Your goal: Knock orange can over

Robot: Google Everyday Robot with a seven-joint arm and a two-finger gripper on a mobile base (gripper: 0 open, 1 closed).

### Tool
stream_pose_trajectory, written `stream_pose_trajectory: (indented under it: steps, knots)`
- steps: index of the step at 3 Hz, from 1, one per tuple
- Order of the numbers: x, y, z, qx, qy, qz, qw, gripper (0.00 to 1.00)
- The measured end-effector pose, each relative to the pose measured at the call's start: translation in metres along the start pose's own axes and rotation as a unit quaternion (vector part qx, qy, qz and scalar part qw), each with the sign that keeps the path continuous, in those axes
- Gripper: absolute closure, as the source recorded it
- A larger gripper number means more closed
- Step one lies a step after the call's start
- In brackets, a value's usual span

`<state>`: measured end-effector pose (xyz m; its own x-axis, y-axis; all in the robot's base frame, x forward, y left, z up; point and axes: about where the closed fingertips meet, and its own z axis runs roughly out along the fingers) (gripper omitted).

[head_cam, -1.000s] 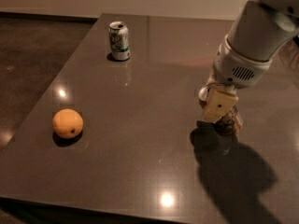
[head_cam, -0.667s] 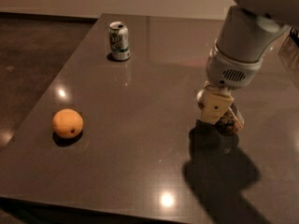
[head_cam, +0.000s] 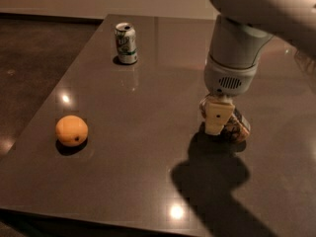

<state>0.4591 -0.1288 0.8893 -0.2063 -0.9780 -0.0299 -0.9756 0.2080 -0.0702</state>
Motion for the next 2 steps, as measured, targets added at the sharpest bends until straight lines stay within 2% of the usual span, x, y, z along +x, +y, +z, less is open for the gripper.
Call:
stream_pose_trajectory:
  steps: [1,2]
  knots:
    - [-0.0063,0.0015,0.0092,-0.007,0.009,-0.008,0.9999,0.00]
    - [-0.0063,0.0015,0.0092,-0.007,0.009,-0.008,0.9999,0.00]
